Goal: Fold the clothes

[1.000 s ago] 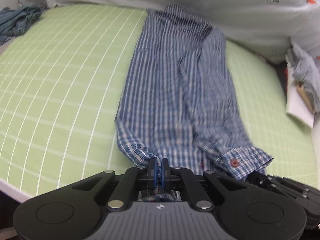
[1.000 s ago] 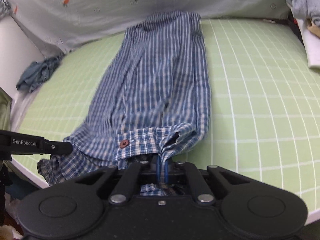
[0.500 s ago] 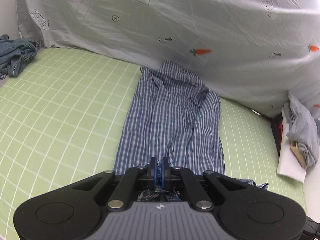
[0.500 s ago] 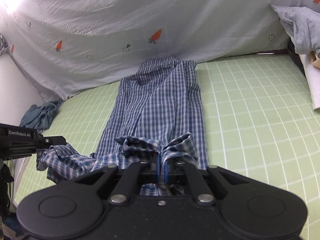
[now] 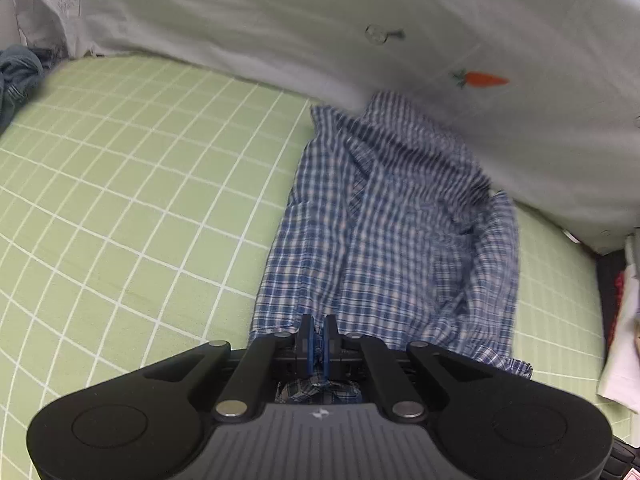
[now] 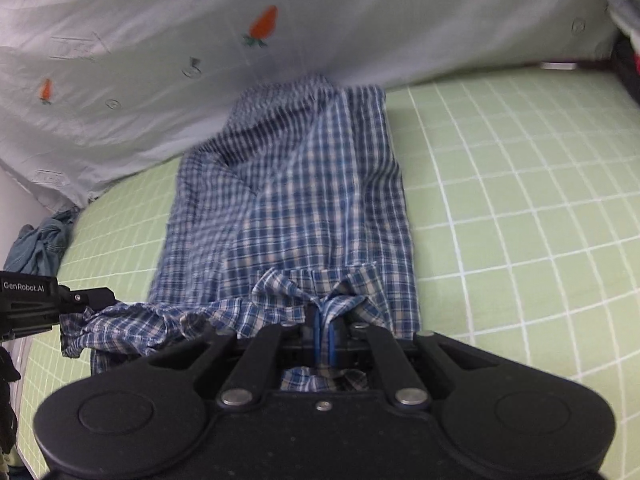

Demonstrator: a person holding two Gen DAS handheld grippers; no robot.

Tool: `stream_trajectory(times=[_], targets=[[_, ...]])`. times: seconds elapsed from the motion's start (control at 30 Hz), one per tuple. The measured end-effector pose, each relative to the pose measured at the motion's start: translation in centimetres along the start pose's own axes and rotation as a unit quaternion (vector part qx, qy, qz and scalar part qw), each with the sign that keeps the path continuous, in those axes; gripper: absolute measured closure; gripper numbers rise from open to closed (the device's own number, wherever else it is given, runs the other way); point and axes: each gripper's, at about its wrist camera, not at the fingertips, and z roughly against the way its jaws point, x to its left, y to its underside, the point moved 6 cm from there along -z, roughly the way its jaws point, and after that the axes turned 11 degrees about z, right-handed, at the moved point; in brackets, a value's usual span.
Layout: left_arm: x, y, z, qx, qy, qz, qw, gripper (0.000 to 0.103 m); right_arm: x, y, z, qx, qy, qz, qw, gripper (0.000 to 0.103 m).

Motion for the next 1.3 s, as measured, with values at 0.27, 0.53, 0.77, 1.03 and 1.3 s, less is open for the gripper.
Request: stream_trajectory(times=[0.27,0.53,0.77,1.03,1.3], targets=[[0.4,0.4,-1.4,0.011,-0.024,-0.006,0.9996,0.095,0.3,0.5,-1.3,0.021,0.007,0.010,1.000,0.098],[0.1,0.0,5.5,-0.068,0.002,-0.012,0.9976,0.047,0.6,0.0,4.8,-0.061,0.044,0.008,0.997,0.054],[2.3,3.8,6.0,-0.033,-0.022,-0.004,0.9992,0.042,0.2,1.2,7.2,-0.064,0.056,0.008,0.996,0.045],[2.8,6.6,3.4,0.028,-0.039,-0.014,0.9988,0.041,0.9,3.5,5.2,0.002,0.065,0.038,0.997,0.039],[2.5,6.2,-0.4,0.063,-0.057,-0.029,0.9960,0.037,1.0,3.7,2.1,0.048,0.068,0.069,0.994,0.032]])
